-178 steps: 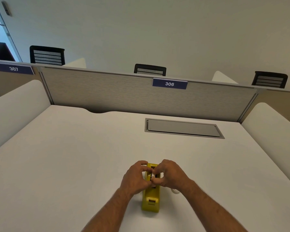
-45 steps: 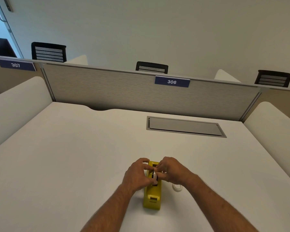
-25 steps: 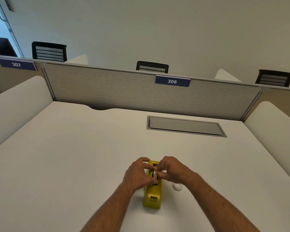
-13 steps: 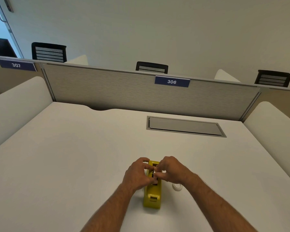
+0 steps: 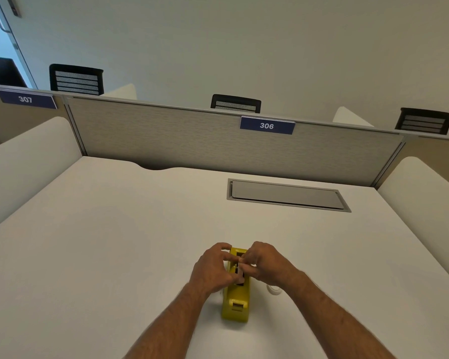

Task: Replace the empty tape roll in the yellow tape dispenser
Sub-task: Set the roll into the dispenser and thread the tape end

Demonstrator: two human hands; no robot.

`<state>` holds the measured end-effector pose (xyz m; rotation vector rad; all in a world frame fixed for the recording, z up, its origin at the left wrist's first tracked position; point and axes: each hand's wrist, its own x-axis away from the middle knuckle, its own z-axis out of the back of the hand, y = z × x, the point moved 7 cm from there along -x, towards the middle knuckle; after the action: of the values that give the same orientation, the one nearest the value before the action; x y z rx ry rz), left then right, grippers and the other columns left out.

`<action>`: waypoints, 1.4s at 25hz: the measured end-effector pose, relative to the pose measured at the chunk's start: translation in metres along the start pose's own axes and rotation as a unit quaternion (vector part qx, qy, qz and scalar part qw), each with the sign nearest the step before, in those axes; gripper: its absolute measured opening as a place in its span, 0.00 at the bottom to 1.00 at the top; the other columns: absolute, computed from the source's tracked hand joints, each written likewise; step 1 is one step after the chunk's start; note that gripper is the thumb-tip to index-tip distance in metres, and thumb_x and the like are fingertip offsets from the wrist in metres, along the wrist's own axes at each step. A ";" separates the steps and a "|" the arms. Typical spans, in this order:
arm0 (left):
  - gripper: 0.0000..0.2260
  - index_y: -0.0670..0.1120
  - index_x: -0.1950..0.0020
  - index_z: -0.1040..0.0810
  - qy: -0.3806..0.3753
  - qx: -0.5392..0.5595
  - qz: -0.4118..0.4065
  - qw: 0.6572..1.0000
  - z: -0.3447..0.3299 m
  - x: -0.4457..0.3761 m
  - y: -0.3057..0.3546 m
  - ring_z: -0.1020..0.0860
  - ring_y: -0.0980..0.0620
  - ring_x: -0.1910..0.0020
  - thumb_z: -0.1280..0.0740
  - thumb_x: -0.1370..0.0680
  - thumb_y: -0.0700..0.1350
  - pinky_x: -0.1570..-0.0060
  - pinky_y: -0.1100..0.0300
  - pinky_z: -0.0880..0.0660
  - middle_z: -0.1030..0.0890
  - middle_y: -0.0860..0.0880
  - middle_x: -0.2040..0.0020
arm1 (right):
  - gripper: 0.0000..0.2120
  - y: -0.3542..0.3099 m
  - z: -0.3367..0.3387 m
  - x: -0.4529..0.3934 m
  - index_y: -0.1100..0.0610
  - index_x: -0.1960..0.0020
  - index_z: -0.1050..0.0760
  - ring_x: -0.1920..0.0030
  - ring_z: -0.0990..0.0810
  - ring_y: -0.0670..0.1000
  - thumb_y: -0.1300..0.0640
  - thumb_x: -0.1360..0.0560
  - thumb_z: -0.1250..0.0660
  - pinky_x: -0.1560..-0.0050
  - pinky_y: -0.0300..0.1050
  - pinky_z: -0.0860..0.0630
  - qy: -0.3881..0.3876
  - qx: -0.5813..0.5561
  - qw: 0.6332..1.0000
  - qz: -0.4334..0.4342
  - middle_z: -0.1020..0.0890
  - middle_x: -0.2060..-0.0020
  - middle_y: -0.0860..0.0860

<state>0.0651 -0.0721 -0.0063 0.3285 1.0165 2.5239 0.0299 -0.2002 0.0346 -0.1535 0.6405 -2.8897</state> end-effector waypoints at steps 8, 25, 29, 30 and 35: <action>0.28 0.58 0.45 0.18 0.001 0.000 -0.002 1.000 -0.001 -0.001 -0.001 0.28 0.58 0.40 0.23 0.43 0.64 0.44 0.57 0.25 0.28 0.61 0.33 | 0.11 -0.002 0.004 0.001 0.52 0.51 0.14 0.55 0.21 0.52 0.46 0.25 0.30 0.53 0.49 0.23 -0.002 0.008 1.000 0.015 0.14 0.59 0.53; 0.28 0.59 0.44 0.18 -0.002 -0.002 0.002 1.000 -0.002 -0.001 -0.002 0.29 0.58 0.39 0.23 0.42 0.64 0.45 0.58 0.28 0.29 0.60 0.32 | 0.12 0.000 0.000 0.001 0.51 0.47 0.15 0.55 0.23 0.50 0.48 0.21 0.35 0.55 0.46 0.26 0.021 0.018 1.000 0.005 0.15 0.57 0.53; 0.27 0.59 0.45 0.18 -0.002 -0.006 -0.002 1.000 -0.001 -0.002 -0.001 0.28 0.57 0.38 0.22 0.42 0.63 0.44 0.57 0.26 0.28 0.60 0.33 | 0.14 0.000 0.003 0.001 0.52 0.54 0.15 0.60 0.23 0.51 0.49 0.21 0.37 0.58 0.45 0.29 0.020 -0.002 1.000 0.017 0.15 0.64 0.53; 0.27 0.59 0.45 0.17 -0.001 -0.006 -0.003 1.000 -0.002 -0.002 -0.001 0.28 0.57 0.38 0.22 0.42 0.63 0.44 0.57 0.25 0.28 0.60 0.33 | 0.13 0.000 0.004 0.002 0.52 0.54 0.15 0.59 0.23 0.51 0.48 0.22 0.36 0.58 0.45 0.28 0.017 -0.006 1.000 0.019 0.15 0.63 0.52; 0.28 0.59 0.44 0.18 -0.003 -0.002 -0.003 1.000 -0.003 -0.001 -0.002 0.29 0.59 0.40 0.23 0.43 0.64 0.44 0.57 0.26 0.29 0.60 0.33 | 0.08 0.001 0.005 0.002 0.49 0.50 0.14 0.53 0.21 0.50 0.48 0.26 0.28 0.51 0.47 0.23 0.011 -0.006 1.000 0.001 0.13 0.57 0.51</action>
<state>0.0660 -0.0727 -0.0100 0.3311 1.0099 2.5175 0.0284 -0.2032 0.0386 -0.1223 0.6627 -2.8893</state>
